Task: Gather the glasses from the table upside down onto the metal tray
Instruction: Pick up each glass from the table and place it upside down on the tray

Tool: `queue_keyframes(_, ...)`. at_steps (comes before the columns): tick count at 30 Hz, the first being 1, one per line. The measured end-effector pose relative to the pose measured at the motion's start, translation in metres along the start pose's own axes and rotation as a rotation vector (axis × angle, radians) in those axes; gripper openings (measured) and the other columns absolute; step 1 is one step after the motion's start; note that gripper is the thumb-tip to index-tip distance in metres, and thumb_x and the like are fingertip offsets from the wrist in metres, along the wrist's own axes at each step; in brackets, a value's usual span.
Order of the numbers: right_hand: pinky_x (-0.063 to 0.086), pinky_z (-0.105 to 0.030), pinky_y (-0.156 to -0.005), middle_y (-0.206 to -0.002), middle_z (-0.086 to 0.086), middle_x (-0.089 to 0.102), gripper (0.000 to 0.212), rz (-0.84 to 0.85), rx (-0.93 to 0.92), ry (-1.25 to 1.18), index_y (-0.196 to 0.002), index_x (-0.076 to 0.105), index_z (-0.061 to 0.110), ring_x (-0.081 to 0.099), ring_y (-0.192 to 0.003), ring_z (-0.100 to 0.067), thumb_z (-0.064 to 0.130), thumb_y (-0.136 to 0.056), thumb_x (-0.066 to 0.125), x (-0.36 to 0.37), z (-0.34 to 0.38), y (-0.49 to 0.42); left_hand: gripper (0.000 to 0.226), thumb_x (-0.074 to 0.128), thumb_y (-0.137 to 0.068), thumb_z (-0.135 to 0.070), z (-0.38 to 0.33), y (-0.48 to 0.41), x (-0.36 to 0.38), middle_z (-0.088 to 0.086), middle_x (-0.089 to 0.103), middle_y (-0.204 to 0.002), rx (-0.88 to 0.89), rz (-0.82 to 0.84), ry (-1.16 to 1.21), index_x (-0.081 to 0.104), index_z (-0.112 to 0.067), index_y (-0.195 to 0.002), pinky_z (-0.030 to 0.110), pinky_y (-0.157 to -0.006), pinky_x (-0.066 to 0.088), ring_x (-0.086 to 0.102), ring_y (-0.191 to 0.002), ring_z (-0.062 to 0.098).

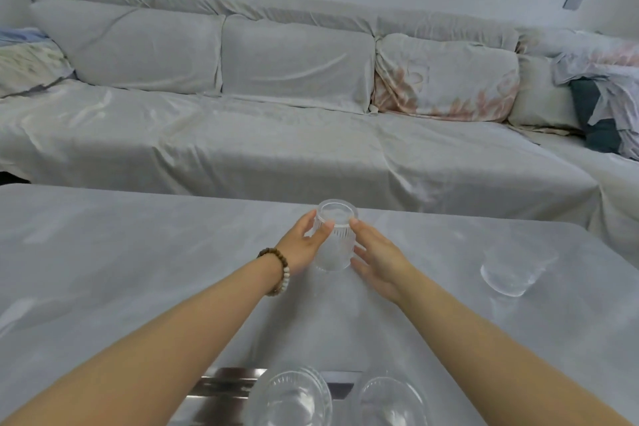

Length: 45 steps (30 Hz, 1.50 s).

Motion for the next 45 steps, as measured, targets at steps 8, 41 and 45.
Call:
queue_keyframes(8, 0.054, -0.015, -0.067, -0.099, 0.008, 0.075, 0.023, 0.013, -0.072, 0.033, -0.111, 0.068, 0.024, 0.071, -0.086, -0.002, 0.032, -0.095, 0.054, 0.003, 0.000, 0.008, 0.045, 0.053, -0.086, -0.045, 0.003, 0.007, 0.010, -0.015, 0.056, -0.117, 0.072, -0.039, 0.126, 0.045, -0.034, -0.129, 0.018, -0.082, 0.045, 0.054, -0.110, 0.010)
queue_keyframes(41, 0.036, 0.004, -0.083, -0.129, 0.026, 0.054, 0.038, 0.145, -0.236, 0.598, -0.132, 0.052, 0.035, 0.046, -0.119, 0.012, 0.040, -0.096, 0.047, 0.056, 0.007, 0.297, 0.077, 0.064, -0.056, -0.072, -0.058, 0.317, -0.033, -0.010, 0.057, -0.121, 0.248, -0.152, 0.128, 0.048, -0.029, -0.119, 0.006, -0.080, 0.044, 0.054, -0.106, -0.012)
queue_keyframes(45, 0.031, 0.008, -0.085, -0.131, 0.020, 0.056, 0.035, 0.118, -0.286, 0.672, -0.131, 0.055, 0.028, 0.046, -0.118, 0.013, 0.033, -0.098, 0.045, 0.050, -0.015, 0.304, 0.073, 0.067, -0.062, -0.064, -0.039, 0.332, -0.021, -0.010, 0.056, -0.124, 0.207, -0.106, 0.129, 0.047, -0.028, -0.122, 0.007, -0.090, 0.040, 0.051, -0.113, -0.009)
Point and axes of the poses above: each hand's wrist, its own y-axis away from the middle knuckle, its own x-axis out of the palm, z = x × y, the point moved 1 cm from there along -y, towards the middle knuckle
